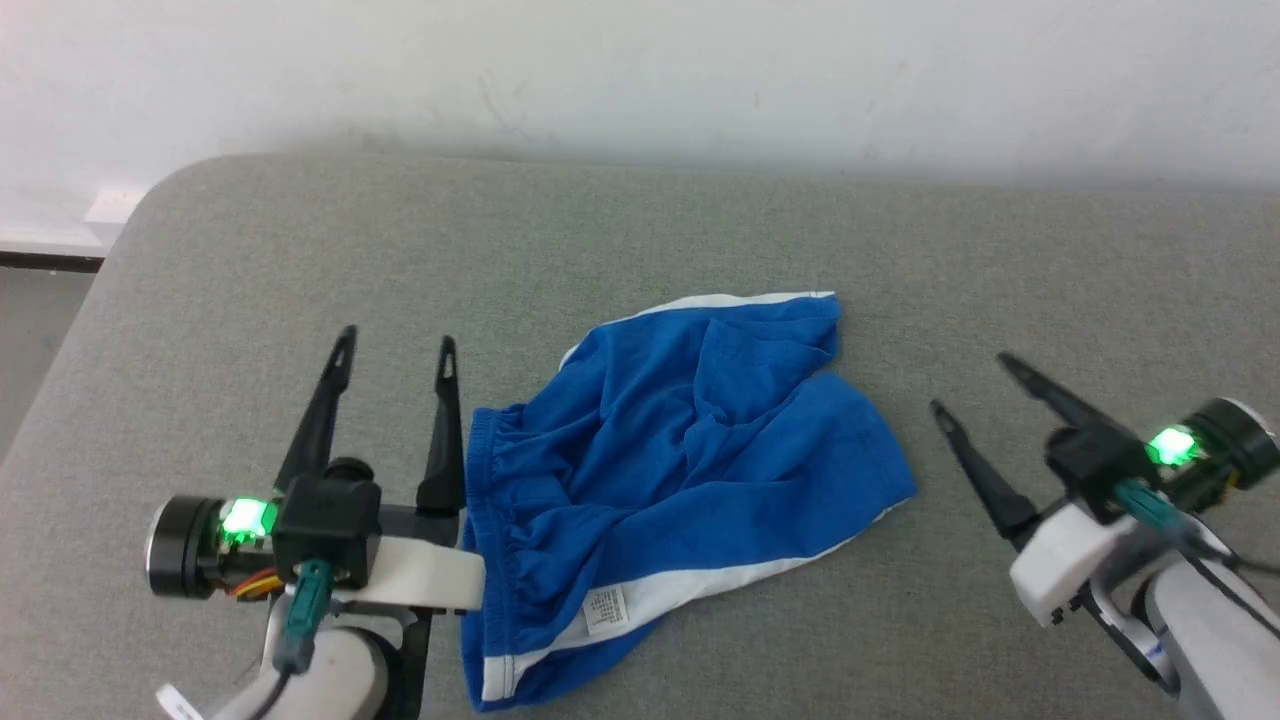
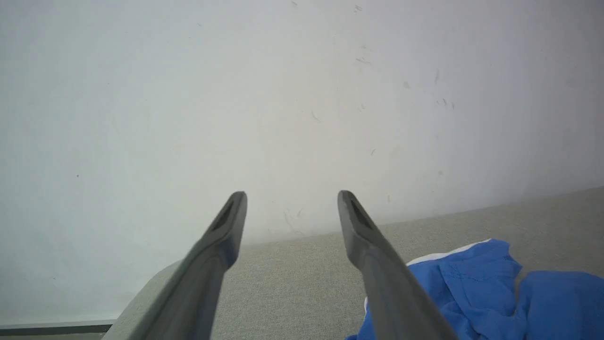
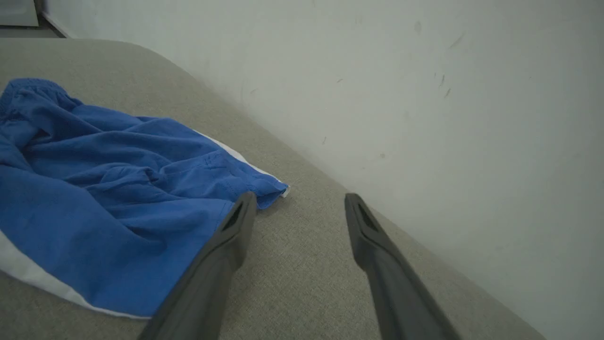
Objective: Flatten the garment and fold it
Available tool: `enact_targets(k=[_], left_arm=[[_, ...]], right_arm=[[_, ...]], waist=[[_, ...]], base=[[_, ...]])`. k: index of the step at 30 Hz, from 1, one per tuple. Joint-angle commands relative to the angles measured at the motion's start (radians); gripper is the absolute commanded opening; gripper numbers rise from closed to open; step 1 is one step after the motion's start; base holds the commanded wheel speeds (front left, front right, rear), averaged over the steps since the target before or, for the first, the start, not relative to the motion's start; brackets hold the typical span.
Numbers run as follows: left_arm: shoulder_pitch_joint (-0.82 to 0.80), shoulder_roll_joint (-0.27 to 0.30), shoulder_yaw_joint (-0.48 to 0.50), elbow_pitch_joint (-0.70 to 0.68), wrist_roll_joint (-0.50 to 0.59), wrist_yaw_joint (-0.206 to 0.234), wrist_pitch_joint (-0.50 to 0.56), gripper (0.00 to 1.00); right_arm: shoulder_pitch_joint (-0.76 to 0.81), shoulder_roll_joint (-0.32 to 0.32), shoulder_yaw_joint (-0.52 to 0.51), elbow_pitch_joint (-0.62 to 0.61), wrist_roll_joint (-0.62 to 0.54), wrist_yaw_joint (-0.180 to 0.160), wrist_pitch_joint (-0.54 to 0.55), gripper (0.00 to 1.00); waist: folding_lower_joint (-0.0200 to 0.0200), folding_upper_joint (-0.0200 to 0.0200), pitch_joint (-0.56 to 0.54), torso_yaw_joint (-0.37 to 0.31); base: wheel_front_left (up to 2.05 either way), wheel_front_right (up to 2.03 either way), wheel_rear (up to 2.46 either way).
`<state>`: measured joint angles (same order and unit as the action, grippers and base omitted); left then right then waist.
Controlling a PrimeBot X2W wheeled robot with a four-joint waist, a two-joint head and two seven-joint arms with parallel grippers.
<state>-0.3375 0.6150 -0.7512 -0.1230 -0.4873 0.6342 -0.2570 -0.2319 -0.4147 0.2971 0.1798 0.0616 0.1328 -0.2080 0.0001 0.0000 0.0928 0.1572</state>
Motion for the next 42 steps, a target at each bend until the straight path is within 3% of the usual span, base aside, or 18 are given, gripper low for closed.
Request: enact_targets(k=[1, 4, 9, 14, 18, 21, 22, 27, 32, 37, 42], left_arm=[[0.045, -0.031, 0.045, -0.014, 0.042, 0.02, -0.004, 1.0], [0.105, -0.083, 0.132, -0.029, 0.138, 0.042, -0.004, 1.0], [0.178, -0.153, 0.242, -0.031, 0.268, 0.049, -0.005, 1.0], [0.225, -0.219, 0.304, -0.018, 0.344, 0.024, -0.005, 1.0], [0.245, -0.262, 0.337, 0.0, 0.374, -0.012, -0.005, 1.0], [0.25, -0.288, 0.354, 0.007, 0.393, -0.041, -0.005, 1.0], [0.253, -0.294, 0.36, 0.008, 0.398, -0.051, -0.005, 1.0], [0.275, -0.311, 0.386, 0.023, 0.414, -0.103, -0.005, 1.0], [0.319, -0.304, 0.392, 0.041, 0.42, -0.166, -0.005, 1.0], [0.343, -0.303, 0.385, 0.044, 0.432, -0.22, -0.005, 1.0], [0.349, -0.293, 0.327, 0.077, 0.446, -0.31, -0.005, 1.0]], right_arm=[[-0.063, -0.04, 0.082, 0.031, 0.055, -0.002, 0.05, 1.0], [-0.16, -0.128, 0.278, 0.073, 0.203, -0.002, 0.193, 1.0], [-0.312, -0.208, 0.511, 0.097, 0.433, -0.002, 0.407, 1.0], [-0.426, -0.209, 0.664, 0.16, 0.616, -0.002, 0.603, 1.0], [-0.458, -0.181, 0.758, 0.252, 0.727, -0.002, 0.669, 1.0], [-0.467, -0.169, 0.824, 0.308, 0.766, -0.002, 0.655, 1.0], [-0.472, -0.165, 0.831, 0.317, 0.783, -0.002, 0.633, 0.0], [-0.512, -0.202, 0.823, 0.332, 0.79, -0.002, 0.437, 0.0], [-0.468, -0.304, 0.762, 0.262, 0.803, -0.002, 0.272, 0.0], [-0.317, -0.396, 0.691, 0.232, 0.809, -0.002, 0.233, 0.0], [-0.162, -0.387, 0.628, 0.269, 0.798, -0.002, 0.241, 0.0]], waist=[[-0.0001, 0.0, 0.01, 0.0], [-0.0001, 0.0, 0.026, 0.008], [-0.0001, 0.0, 0.06, 0.028], [-0.0001, 0.0, 0.093, 0.046], [-0.0001, 0.0, 0.104, 0.051], [-0.0001, 0.0, 0.103, 0.051], [-0.0001, 0.0, 0.102, 0.046], [-0.0001, 0.0, 0.065, 0.015], [-0.0001, 0.0, 0.021, -0.018], [-0.0001, 0.0, 0.005, -0.038], [-0.0001, 0.0, 0.0, -0.046]], base=[[0.0, 0.0, 0.0], [0.0, 0.0, 0.0], [0.0, 0.0, 0.0], [0.0, 0.0, 0.0], [0.0, 0.0, 0.0], [0.0, 0.0, 0.0], [0.0, 0.0, 0.0], [0.0, 0.0, 0.0], [0.0, 0.0, 0.0], [0.0, 0.0, 0.0], [0.0, 0.0, 0.0]])
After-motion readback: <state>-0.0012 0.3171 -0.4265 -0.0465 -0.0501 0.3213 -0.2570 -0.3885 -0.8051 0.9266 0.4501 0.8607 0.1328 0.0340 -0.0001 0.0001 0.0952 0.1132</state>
